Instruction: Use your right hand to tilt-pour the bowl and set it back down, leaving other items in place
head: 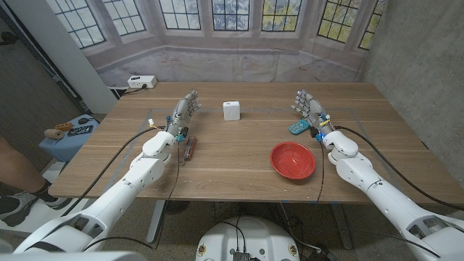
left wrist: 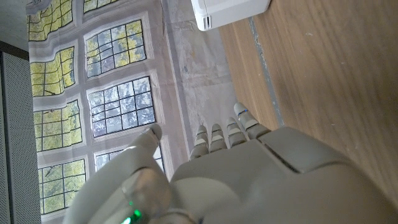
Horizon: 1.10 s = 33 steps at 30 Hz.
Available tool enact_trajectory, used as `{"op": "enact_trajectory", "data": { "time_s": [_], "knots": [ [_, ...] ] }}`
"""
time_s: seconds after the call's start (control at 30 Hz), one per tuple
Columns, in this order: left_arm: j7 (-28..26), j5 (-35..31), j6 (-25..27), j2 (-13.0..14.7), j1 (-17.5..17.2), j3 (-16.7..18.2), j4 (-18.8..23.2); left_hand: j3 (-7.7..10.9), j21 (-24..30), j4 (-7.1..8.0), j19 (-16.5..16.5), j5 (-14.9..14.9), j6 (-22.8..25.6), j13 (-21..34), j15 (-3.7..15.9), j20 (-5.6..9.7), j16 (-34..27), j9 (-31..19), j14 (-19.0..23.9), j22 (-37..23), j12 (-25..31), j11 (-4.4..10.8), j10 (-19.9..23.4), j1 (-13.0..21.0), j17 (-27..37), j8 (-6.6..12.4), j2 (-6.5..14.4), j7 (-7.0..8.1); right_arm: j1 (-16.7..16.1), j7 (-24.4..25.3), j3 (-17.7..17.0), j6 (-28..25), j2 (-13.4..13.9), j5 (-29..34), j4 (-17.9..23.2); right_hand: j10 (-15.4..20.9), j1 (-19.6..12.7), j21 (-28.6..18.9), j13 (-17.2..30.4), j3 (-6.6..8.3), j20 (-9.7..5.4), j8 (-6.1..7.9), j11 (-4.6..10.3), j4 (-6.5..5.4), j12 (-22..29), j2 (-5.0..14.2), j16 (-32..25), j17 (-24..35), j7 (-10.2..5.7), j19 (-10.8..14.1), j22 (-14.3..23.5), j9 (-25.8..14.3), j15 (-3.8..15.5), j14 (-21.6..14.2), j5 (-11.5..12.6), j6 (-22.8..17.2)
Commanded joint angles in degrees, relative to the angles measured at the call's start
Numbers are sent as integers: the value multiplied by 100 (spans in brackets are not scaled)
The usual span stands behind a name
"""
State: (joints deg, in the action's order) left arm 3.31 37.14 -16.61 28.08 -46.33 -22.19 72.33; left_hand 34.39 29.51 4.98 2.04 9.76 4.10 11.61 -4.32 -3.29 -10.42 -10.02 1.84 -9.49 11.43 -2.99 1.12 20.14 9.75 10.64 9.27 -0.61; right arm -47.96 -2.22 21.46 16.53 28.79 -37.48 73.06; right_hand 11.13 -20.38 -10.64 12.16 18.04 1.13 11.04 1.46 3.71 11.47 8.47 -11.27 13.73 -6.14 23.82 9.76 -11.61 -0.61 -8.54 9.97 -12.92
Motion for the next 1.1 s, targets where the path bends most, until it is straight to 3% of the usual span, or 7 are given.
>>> {"op": "enact_trajectory", "data": {
  "time_s": [0.03,0.5,0.83,1.1],
  "knots": [
    [188,7,29,-34,50,-97,-63,57,19,-13,14,39,74,7,-72,-56,-37,-18,16,-15,28,-64,16,82,20,28,26,-7,-118,50,27,-85,4,-23,77,56,-70,-30,15,43,13,27,-4,26,25,-21,-38,17,7,30,24,-18,-33,-47,34,-41],
    [237,104,82,153,-117,3,184,91,-28,-93,25,35,113,-13,-76,-77,-24,-19,21,-16,37,-74,43,116,10,26,11,-25,-328,434,71,-441,247,173,773,76,-113,-38,7,33,72,23,-75,115,29,-97,-38,-26,120,17,26,-7,-165,-42,18,-16],
    [272,124,91,211,-162,22,212,121,-58,-167,44,37,122,-25,-71,-84,-18,-19,32,-17,38,-72,52,158,3,19,9,-26,-555,770,14,-670,455,286,1318,92,-157,-42,4,44,81,37,-88,170,34,-108,-42,-50,174,12,27,-2,-166,-46,17,-41],
    [378,124,43,234,-130,22,131,144,-84,-232,57,40,126,-34,-79,-74,-13,-19,37,-18,39,-84,56,196,-2,13,8,-37,-809,1059,-69,-907,682,375,1834,173,-206,-62,2,48,100,54,-92,242,59,-135,-65,-80,333,45,29,4,-56,-96,16,-80]
  ]
}}
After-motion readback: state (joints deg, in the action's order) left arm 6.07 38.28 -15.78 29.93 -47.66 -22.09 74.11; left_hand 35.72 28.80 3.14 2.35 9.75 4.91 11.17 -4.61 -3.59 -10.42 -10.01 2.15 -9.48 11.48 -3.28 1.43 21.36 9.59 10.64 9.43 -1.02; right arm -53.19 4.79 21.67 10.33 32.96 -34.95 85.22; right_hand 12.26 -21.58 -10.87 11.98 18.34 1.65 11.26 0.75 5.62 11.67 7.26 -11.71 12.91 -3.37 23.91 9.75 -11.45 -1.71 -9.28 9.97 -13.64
